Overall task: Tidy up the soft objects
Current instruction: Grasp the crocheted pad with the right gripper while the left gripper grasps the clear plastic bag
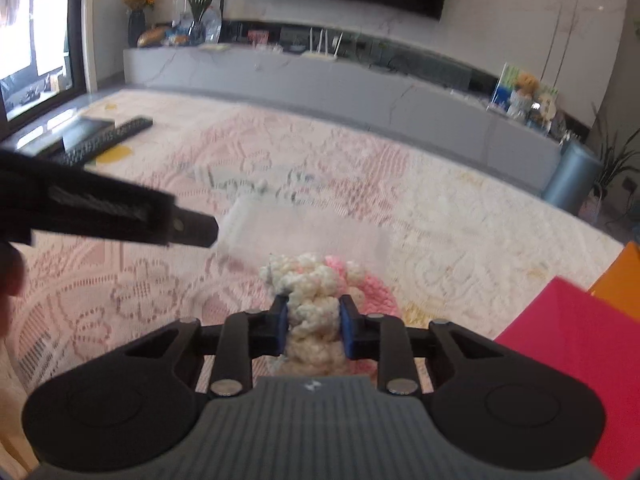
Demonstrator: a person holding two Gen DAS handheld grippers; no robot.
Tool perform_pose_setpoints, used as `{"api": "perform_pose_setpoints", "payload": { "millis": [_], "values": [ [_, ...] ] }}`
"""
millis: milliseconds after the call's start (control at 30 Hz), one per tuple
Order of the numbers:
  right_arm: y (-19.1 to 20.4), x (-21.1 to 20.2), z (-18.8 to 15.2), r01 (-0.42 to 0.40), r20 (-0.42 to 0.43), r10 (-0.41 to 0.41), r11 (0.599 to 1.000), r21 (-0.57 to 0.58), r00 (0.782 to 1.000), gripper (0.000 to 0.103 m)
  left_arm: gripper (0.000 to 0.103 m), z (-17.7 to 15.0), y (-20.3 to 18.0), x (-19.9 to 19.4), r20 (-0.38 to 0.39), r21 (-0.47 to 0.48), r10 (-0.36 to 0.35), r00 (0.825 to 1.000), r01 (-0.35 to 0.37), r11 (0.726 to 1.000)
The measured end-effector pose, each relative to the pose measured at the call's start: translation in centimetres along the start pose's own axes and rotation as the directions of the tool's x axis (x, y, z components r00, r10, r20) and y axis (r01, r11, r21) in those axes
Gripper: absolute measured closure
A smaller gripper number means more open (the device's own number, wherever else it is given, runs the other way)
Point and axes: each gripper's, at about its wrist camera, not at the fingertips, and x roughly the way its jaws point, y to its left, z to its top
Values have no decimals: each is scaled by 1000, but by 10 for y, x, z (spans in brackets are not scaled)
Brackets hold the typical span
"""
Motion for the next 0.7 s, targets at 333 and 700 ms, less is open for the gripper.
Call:
{"api": "perform_pose_setpoints", "payload": {
  "millis": [333, 700],
  "values": [
    [-17, 47, 13, 54, -34, -50, 991, 126, 998, 78, 37, 6, -1, 49, -34, 46, 23, 999, -21, 999],
    [-29, 61, -2, -51, -53, 68, 960, 276, 996, 77, 50, -1, -12, 65, -41, 95, -10, 999, 14, 995]
  ]
}}
